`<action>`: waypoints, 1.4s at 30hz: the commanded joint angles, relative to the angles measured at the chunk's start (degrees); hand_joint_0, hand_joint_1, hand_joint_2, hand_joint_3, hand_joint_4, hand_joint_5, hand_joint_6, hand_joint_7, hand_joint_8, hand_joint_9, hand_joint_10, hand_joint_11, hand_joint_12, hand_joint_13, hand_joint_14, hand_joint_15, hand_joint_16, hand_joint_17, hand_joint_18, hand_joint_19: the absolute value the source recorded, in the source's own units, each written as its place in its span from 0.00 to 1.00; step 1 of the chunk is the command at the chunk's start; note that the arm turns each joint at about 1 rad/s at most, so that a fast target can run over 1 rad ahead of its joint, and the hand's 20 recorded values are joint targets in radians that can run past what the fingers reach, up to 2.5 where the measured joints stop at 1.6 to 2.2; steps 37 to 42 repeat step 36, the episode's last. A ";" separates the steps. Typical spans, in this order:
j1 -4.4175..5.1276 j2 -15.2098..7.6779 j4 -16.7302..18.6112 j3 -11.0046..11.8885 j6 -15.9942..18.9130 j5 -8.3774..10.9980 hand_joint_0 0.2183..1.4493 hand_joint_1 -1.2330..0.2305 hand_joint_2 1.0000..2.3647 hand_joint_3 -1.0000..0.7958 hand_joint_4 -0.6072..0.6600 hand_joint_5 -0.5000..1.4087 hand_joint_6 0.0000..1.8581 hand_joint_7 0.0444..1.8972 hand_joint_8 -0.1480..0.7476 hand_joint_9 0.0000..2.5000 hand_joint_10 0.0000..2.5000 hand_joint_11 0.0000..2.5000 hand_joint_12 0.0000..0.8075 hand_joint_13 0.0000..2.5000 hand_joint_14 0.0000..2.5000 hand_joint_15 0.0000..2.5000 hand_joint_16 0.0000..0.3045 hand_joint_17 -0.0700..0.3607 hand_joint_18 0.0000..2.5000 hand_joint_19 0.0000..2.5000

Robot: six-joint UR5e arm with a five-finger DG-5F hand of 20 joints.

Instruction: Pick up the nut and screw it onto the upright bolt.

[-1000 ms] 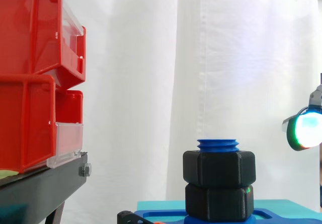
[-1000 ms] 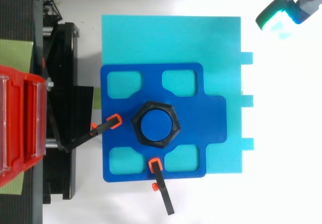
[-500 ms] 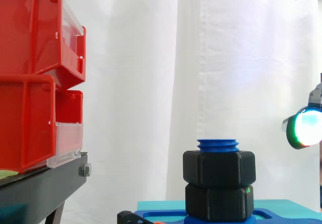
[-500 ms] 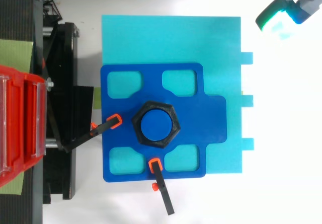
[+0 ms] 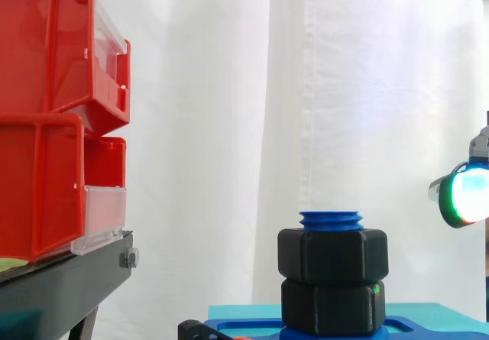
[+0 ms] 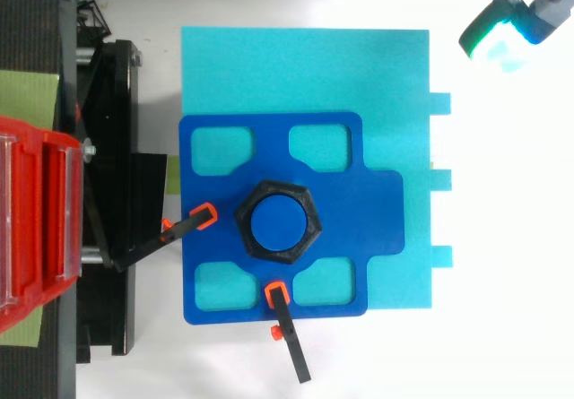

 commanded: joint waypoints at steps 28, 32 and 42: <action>0.00 -0.01 0.00 0.00 0.00 0.01 0.22 0.60 0.00 0.28 0.60 0.14 0.27 0.33 0.40 0.08 0.00 0.00 0.43 0.03 0.00 0.00 0.14 0.39 0.00 0.00; 0.00 -0.01 0.00 0.00 0.00 0.01 0.23 0.60 0.00 0.28 0.60 0.14 0.27 0.31 0.39 0.08 0.00 0.00 0.43 0.04 0.00 0.00 0.14 0.39 0.00 0.00; 0.00 -0.01 0.00 0.00 0.00 0.01 0.23 0.60 0.00 0.28 0.60 0.14 0.27 0.33 0.40 0.08 0.00 0.00 0.43 0.04 0.00 0.00 0.14 0.39 0.00 0.00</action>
